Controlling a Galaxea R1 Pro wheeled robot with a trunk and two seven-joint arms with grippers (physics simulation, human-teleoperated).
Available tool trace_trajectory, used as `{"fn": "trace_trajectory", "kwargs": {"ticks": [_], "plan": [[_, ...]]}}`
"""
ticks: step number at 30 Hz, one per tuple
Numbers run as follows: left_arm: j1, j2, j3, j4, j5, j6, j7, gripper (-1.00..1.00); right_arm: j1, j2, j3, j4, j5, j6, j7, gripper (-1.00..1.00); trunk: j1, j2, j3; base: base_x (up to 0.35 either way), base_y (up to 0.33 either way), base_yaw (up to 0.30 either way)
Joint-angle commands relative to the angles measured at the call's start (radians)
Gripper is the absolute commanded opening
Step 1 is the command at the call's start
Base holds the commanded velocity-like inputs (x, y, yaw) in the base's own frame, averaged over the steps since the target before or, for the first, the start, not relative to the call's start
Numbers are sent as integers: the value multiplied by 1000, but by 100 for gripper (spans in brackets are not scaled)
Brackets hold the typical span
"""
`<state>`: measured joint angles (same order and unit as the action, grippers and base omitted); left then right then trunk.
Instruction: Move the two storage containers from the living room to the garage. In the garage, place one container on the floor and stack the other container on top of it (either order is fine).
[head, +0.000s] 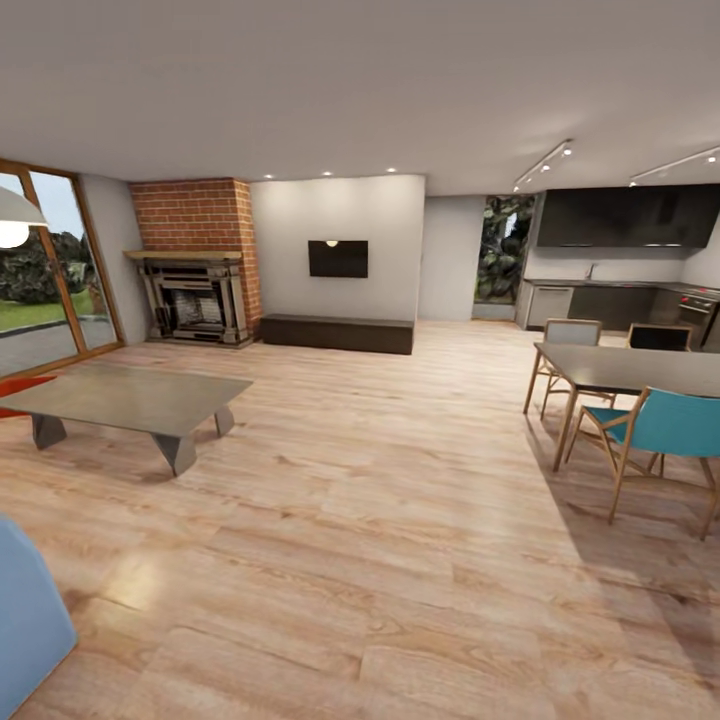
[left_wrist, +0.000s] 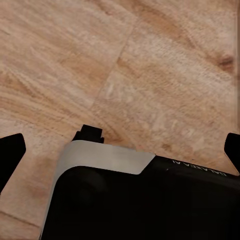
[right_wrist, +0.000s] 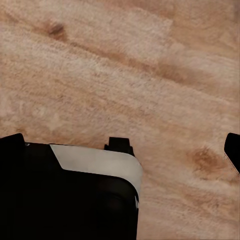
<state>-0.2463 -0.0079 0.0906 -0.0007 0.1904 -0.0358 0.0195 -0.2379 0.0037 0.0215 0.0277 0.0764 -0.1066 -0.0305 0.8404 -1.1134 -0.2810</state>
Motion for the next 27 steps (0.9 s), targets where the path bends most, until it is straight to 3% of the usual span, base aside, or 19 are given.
{"fn": "trace_trajectory", "kwargs": {"ticks": [1, 27], "plan": [[-1, -1, 8, 1, 0, -3, 2, 100, -1, 0, 1, 3, 8, -5, -3, 100, 1, -1, -1, 318, 0, 0], [-1, -1, 8, 1, 0, -4, 2, 100, -1, -1, 4, 3, 9, -3, -8, 100, 1, -1, -1, 318, 0, 0]]}}
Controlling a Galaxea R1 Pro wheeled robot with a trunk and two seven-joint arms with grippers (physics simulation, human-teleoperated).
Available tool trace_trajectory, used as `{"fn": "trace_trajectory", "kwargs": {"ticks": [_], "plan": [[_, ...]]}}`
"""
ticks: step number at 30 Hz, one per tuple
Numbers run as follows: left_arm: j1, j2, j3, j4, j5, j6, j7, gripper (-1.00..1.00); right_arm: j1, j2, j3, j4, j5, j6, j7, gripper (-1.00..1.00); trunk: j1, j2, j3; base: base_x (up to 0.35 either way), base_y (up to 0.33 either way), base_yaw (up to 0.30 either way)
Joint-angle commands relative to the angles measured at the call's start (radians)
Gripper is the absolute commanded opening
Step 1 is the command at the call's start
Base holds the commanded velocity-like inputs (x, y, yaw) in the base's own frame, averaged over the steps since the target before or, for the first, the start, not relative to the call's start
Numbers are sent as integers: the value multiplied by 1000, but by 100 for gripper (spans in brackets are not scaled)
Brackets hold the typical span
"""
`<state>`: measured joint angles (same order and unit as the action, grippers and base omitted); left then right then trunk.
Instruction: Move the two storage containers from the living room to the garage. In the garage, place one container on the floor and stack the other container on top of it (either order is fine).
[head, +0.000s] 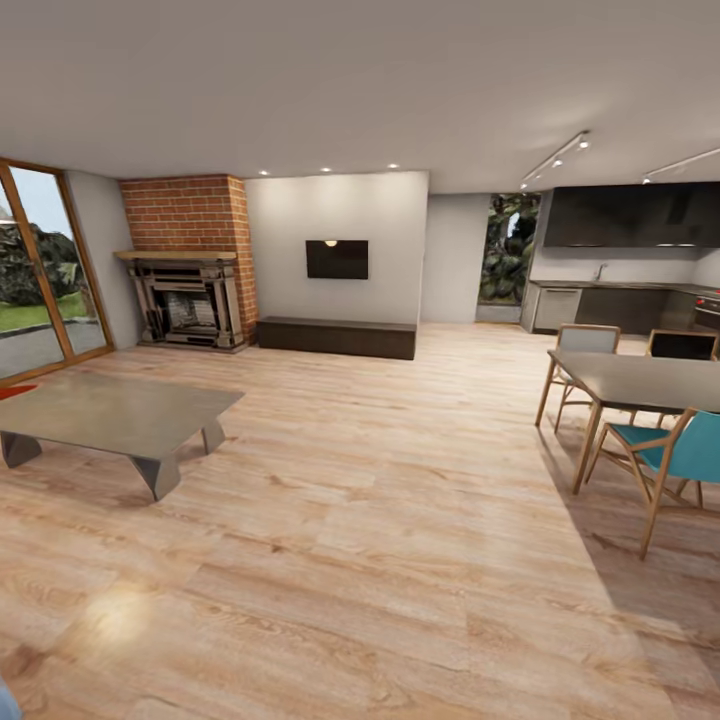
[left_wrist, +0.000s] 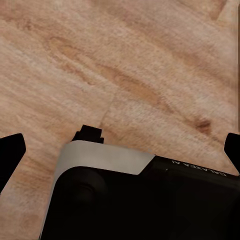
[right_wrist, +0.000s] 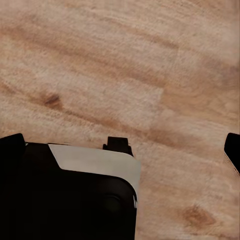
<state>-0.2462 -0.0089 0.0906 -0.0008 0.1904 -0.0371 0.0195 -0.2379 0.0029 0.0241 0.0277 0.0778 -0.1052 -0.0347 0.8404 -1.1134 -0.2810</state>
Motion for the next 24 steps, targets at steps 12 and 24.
{"fn": "trace_trajectory", "kwargs": {"ticks": [12, 24], "plan": [[-1, 0, 8, 1, 0, -3, 2, 100, -1, 1, 1, 3, 8, -5, -4, 100, 1, -1, -1, 319, 0, 0], [-1, 0, 8, 1, 0, -3, 2, 100, -1, 2, 0, 3, 7, -7, -3, 100, 1, -1, -1, 319, 0, -43]]}}
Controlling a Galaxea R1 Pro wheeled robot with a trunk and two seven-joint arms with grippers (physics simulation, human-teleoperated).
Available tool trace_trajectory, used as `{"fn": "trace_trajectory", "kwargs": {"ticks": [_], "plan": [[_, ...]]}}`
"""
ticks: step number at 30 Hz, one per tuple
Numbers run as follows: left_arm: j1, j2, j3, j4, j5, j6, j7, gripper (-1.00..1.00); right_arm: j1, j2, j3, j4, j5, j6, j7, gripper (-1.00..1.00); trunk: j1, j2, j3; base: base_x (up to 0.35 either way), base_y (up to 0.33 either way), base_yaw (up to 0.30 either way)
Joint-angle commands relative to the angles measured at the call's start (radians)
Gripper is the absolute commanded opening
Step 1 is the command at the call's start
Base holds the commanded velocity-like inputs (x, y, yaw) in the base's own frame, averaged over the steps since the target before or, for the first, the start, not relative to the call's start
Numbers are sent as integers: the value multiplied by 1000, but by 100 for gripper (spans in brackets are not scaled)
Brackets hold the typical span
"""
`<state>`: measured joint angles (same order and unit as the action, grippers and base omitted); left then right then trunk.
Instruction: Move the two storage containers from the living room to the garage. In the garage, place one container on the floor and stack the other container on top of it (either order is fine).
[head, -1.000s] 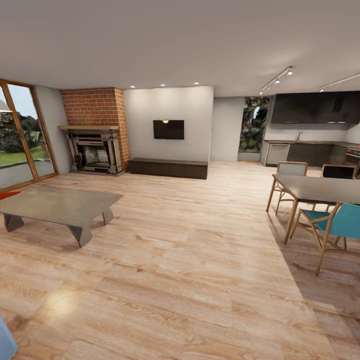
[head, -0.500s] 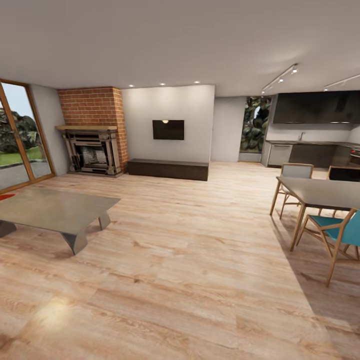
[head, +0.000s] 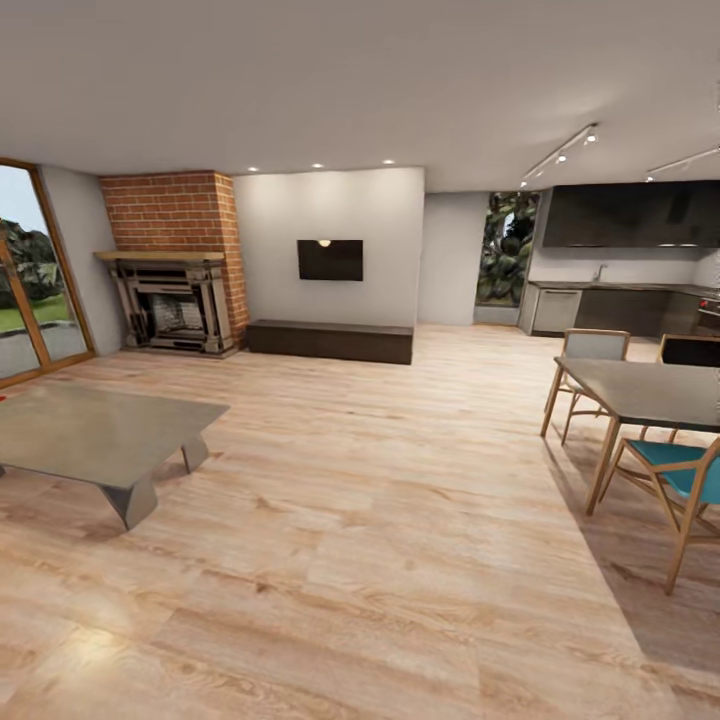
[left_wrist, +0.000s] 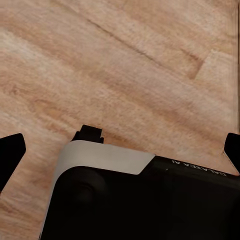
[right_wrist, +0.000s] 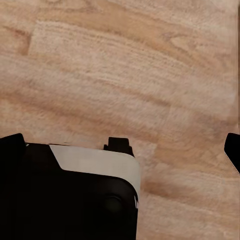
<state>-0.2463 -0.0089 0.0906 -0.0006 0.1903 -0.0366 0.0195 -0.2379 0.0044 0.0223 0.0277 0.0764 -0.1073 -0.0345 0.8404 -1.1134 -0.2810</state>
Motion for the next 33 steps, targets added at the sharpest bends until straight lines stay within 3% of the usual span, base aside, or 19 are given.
{"fn": "trace_trajectory", "kwargs": {"ticks": [1, 29, 33], "plan": [[-1, 0, 8, 1, 0, -3, 2, 100, -1, 0, 1, 3, 8, -5, -4, 100, 1, -1, -1, 319, 0, -56], [-1, 0, 8, 1, 0, -3, 2, 100, -1, -9, 5, 3, 9, -2, -2, 100, 1, -1, -1, 319, 0, -3], [-1, 0, 8, 1, 0, -3, 2, 100, -1, -9, 23, 3, 10, -2, -3, 100, 1, -1, -1, 319, 0, 0]]}}
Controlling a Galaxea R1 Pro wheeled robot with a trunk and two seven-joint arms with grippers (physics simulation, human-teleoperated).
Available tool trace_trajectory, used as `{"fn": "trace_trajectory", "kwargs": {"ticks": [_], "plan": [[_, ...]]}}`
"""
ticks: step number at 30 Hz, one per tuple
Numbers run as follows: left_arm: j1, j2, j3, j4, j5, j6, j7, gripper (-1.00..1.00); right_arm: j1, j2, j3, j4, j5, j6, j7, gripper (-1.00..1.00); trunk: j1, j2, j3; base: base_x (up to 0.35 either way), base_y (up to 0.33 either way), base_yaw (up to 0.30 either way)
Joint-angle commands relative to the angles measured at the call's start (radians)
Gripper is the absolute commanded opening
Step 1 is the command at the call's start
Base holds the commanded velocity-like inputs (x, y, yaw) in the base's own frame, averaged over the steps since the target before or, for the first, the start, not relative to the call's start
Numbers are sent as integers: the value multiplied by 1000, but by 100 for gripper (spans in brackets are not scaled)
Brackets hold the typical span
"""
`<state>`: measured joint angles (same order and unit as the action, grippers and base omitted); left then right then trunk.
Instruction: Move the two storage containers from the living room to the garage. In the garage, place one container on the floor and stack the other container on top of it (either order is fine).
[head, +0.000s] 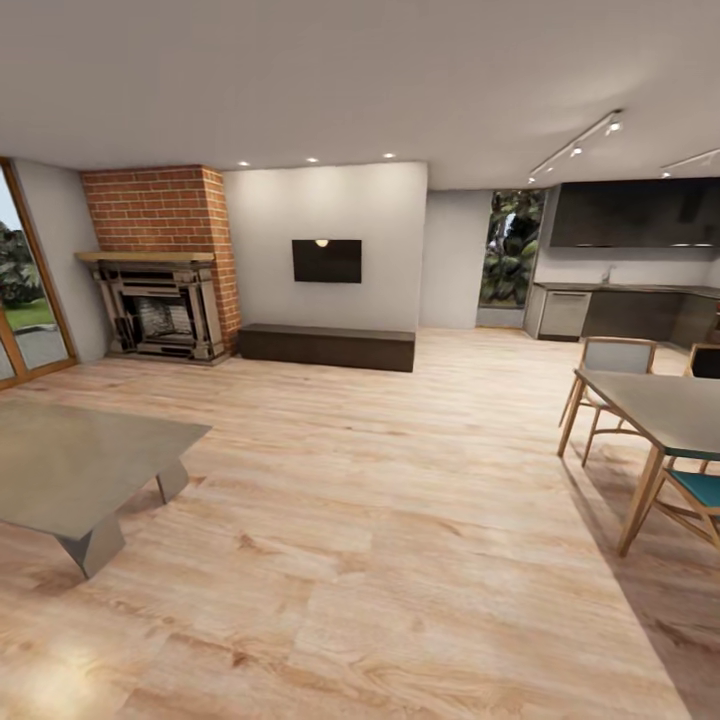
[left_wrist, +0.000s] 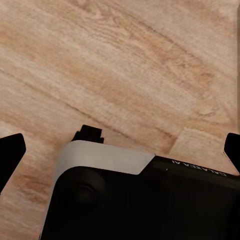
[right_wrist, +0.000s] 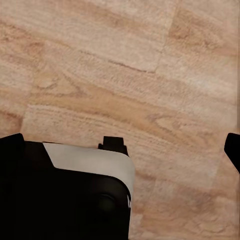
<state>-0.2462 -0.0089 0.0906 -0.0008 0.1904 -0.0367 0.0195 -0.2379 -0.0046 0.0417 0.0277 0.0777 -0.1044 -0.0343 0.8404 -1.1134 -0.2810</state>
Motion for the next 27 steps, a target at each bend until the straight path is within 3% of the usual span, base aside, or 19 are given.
{"fn": "trace_trajectory", "kwargs": {"ticks": [1, 6, 19, 27], "plan": [[-1, 0, 8, 1, 0, -3, 2, 100, -1, 1, 15, 3, 8, -5, -4, 100, 1, -1, -1, 319, 0, 0], [-1, 0, 8, 1, 0, -3, 2, 100, -1, 1, 41, 3, 7, -7, -4, 100, 1, -1, -1, 319, 0, 0], [-1, 0, 8, 1, 0, -3, 2, 100, -1, 9, 47, 4, 9, 1, 13, 100, 1, -1, -1, 319, 0, 0], [-1, 0, 8, 1, 0, -3, 2, 100, -1, 10, 46, 4, 59, -4, 11, 100, 1, -1, -1, 319, 0, 0]]}}
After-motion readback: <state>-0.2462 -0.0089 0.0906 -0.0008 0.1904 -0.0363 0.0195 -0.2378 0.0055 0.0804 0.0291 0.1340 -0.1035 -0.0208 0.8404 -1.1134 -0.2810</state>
